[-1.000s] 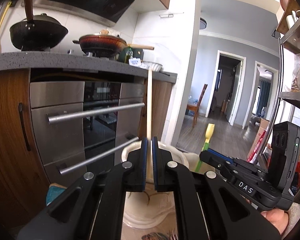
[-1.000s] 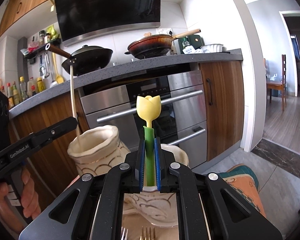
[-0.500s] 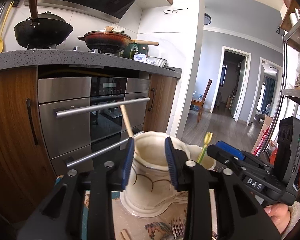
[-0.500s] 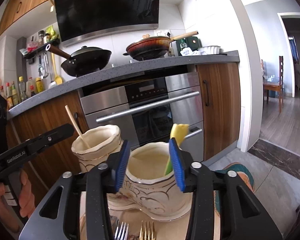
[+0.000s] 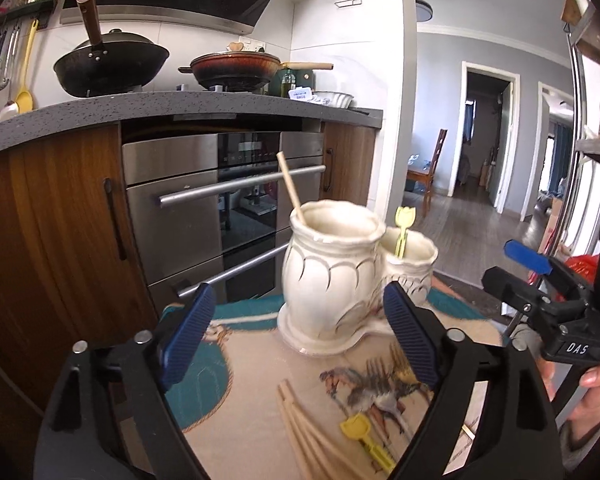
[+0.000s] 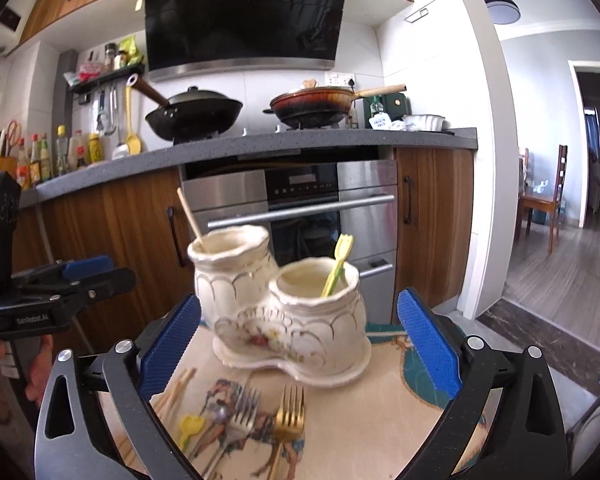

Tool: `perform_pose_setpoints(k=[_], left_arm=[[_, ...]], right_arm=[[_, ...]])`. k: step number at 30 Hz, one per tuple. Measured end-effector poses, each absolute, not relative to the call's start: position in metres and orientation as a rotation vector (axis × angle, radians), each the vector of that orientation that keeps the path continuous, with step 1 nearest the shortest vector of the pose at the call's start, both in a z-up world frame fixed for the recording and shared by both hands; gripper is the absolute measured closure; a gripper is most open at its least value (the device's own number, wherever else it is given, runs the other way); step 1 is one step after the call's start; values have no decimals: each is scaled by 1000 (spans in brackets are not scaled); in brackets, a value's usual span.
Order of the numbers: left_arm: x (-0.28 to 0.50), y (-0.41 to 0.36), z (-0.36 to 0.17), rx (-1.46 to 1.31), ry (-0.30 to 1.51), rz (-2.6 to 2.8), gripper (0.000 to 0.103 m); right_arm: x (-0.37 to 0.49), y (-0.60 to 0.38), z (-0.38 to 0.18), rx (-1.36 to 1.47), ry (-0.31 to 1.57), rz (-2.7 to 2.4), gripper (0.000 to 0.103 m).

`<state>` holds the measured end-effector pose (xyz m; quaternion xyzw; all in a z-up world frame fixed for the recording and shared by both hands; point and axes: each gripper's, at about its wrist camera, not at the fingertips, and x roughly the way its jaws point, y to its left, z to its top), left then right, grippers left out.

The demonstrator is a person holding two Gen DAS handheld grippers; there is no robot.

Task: Organize utensils
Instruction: 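Open both tools and move them back over the placemat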

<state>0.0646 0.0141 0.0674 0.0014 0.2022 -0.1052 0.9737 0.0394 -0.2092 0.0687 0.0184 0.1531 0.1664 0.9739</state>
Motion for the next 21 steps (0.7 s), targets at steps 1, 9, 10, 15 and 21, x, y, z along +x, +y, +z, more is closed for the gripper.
perform_pose_setpoints(k=[1,9,10,15,21], left_arm=[[60,16,64,9,413,-200,15],[46,27,35,13,558,-145,14],[44,28,31,9,572,-135,14],[42,33,9,-27,654,-115,14],[38,23,-16,12,742,-114,15]], right_arm=[[35,-209,65,22,322,339,5],[22,-221,37,51,406,341,5],[23,-221,34,52,415,348,5],[23,-211,26,32,472,374,5],[19,-190,17,-52,506,404,5]])
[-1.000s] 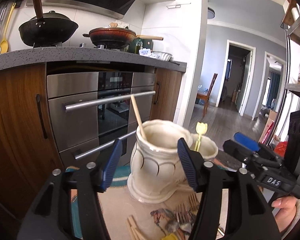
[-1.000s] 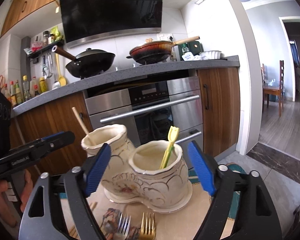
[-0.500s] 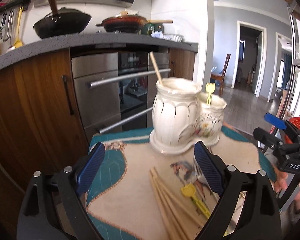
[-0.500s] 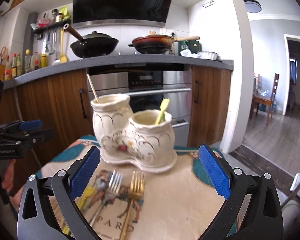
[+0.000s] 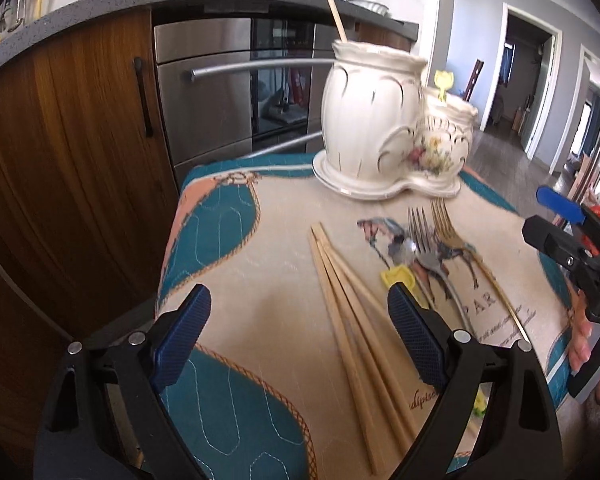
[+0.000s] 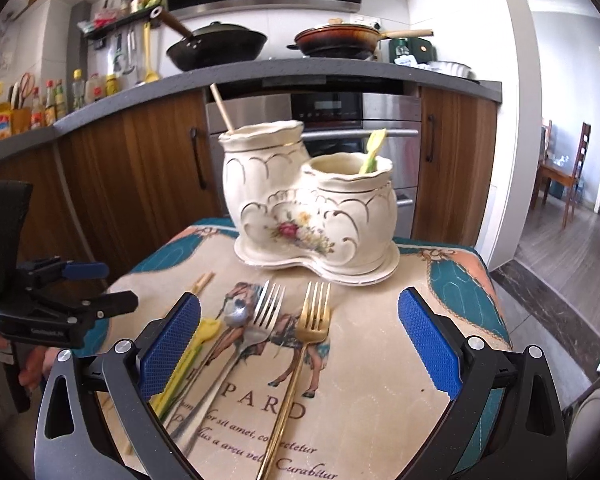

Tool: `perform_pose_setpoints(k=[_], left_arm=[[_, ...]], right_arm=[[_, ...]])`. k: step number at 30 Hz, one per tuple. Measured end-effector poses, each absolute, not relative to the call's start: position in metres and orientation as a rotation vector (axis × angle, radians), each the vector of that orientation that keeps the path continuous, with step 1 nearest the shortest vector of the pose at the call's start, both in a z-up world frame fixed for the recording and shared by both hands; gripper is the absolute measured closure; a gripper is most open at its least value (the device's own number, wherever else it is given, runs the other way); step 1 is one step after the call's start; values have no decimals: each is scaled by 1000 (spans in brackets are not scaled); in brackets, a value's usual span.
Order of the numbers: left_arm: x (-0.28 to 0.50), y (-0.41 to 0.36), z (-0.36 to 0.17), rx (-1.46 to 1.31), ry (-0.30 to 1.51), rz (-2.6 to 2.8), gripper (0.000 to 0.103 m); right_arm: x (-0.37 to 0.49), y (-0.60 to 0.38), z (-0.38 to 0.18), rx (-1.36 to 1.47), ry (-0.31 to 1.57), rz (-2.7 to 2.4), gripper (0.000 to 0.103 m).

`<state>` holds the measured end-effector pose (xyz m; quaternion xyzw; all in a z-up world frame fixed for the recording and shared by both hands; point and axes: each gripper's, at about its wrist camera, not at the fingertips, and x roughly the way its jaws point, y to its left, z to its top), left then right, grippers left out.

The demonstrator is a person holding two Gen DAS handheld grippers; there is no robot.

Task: Organize utensils
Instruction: 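Open both tools and move them back over the placemat, then grasp another chopstick with the left tool while the right tool grasps the gold fork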

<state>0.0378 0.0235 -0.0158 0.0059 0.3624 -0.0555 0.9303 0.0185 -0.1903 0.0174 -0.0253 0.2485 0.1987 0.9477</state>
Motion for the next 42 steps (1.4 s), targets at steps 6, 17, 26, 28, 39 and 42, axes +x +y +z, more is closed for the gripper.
perform_pose_setpoints(k=[6,17,26,28,39,42], left_arm=[[35,17,-26,35,799,-120,25],[34,5,-38,77,886,-137,68],[46,-2,-38,103,895,-94,83],[44,-3,-39,113,889,-95,88],[41,-1,-39,99,888,-112,96],[41,-2,-39,103,886,-109,96]], right_arm=[[27,-190,9,-35,554,396,5],[35,-194,2,-5,602,392,5],[38,-184,-7,-83,682,377,7],[39,-181,-10,-100,714,391,12],[44,-171,-29,-129,887,408,70],[45,-174,-30,-112,890,412,85]])
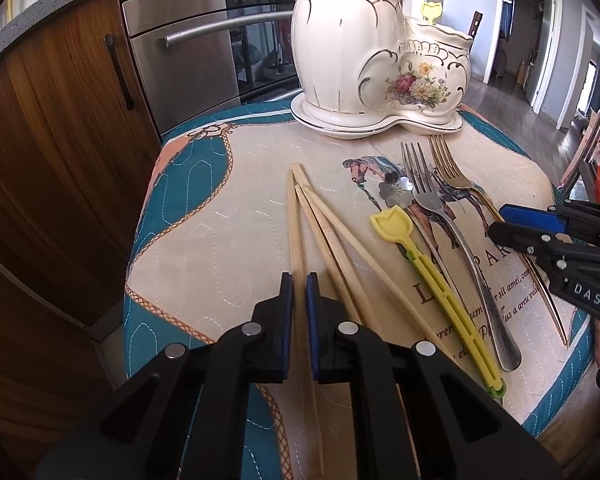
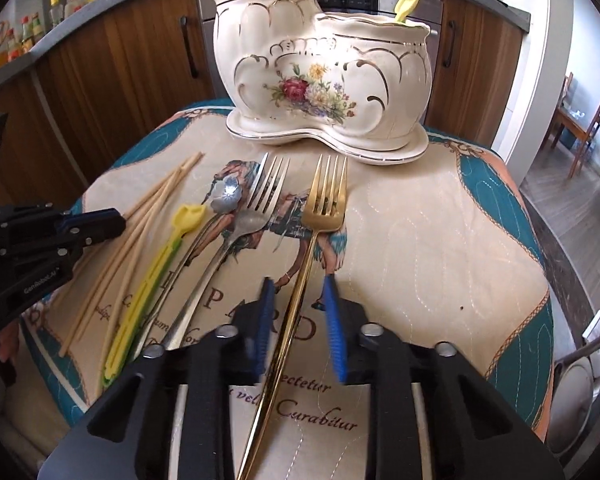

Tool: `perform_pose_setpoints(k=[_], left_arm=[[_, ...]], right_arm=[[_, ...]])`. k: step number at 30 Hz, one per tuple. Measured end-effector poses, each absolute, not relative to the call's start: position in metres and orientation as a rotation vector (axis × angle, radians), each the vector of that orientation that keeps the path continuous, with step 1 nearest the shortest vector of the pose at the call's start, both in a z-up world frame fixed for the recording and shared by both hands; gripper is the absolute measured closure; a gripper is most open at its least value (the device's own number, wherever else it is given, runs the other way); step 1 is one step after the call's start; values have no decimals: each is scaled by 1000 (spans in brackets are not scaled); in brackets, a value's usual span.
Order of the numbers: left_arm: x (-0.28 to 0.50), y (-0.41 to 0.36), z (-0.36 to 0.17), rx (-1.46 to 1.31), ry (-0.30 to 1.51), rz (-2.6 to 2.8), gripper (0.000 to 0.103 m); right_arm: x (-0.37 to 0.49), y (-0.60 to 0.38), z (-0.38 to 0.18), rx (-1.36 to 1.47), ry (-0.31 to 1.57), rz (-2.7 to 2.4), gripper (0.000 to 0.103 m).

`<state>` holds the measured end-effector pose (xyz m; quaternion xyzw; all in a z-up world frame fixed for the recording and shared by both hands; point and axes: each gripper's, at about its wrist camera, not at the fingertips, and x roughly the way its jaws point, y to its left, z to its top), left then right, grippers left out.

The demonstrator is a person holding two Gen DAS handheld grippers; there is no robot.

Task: Organize utensils
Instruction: 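Grasp another chopstick with the left tool while the right tool grasps the gold fork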

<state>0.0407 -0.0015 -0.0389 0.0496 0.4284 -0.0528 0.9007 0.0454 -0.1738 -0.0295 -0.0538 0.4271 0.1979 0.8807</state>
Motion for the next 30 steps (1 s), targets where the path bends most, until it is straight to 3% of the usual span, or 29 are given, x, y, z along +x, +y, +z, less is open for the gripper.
perform_pose_setpoints(k=[1,7,19,30], left_arm=[[41,-1,-39,97,887,-111,96],[41,3,-39,82,884,-118,97],[33,24,-21,7,856,-109,97],[11,36,46,-87,590,-197,97]], right_arm=[[45,-175,-30,-102,891,420,90],[45,-190,-30,1,892,431,95],[26,-204,-20,44,838,469,96],[6,-213,27,149,623,601,96]])
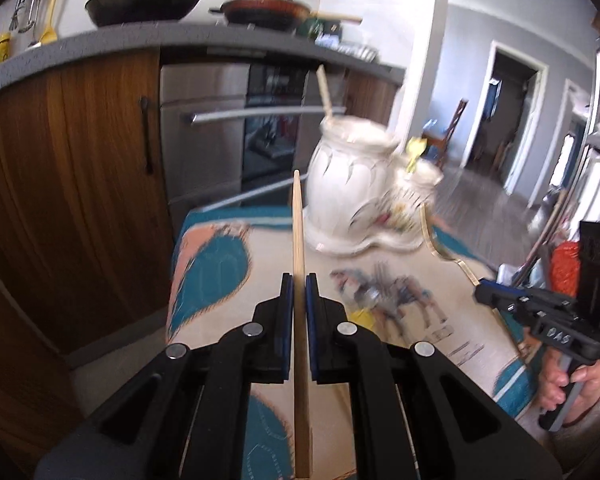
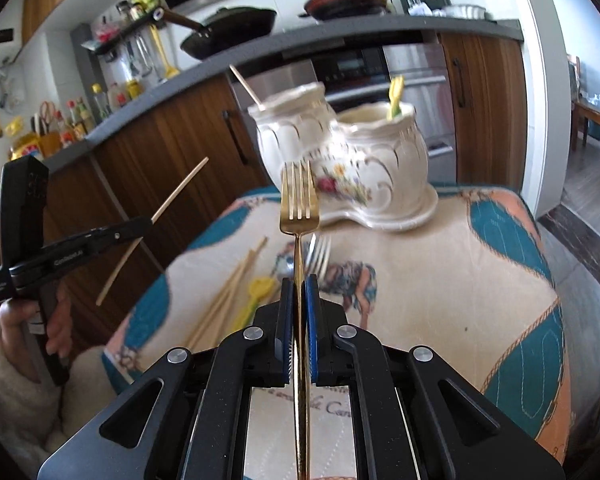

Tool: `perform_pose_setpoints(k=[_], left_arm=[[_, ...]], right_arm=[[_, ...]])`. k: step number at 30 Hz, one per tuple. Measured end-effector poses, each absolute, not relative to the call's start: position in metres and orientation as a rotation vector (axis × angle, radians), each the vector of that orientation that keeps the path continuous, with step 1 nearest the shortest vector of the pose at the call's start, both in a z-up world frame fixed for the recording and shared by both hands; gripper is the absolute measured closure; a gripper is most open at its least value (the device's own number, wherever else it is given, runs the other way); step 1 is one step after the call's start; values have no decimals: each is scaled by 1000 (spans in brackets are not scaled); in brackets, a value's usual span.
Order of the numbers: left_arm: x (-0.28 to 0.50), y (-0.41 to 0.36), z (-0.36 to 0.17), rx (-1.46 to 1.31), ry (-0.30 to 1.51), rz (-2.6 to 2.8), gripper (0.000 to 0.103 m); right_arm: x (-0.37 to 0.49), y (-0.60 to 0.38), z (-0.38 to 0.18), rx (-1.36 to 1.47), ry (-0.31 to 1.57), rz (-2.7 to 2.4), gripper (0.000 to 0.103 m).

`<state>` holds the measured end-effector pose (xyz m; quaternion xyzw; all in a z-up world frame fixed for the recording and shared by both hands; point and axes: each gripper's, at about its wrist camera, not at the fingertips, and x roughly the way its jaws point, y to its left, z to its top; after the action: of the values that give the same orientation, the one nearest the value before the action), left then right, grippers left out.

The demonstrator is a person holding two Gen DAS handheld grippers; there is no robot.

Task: Organize utensils
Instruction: 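Grasp another chopstick with the left tool while the right tool grasps the gold fork, then carry the chopstick to the tall holder while the right tool carries the gold fork to the short holder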

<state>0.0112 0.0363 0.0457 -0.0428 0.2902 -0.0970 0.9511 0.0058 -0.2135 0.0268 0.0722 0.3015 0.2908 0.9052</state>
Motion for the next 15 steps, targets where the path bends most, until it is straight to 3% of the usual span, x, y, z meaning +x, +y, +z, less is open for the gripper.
perform_pose_setpoints(k=[9,15], left_arm=[[40,16,92,-102,432,-311,97],[102,-3,118,-171,388,-430,97]], right_arm=[[32,-237,79,241,448,574,96],[80,-235,106,250,379,531,96]])
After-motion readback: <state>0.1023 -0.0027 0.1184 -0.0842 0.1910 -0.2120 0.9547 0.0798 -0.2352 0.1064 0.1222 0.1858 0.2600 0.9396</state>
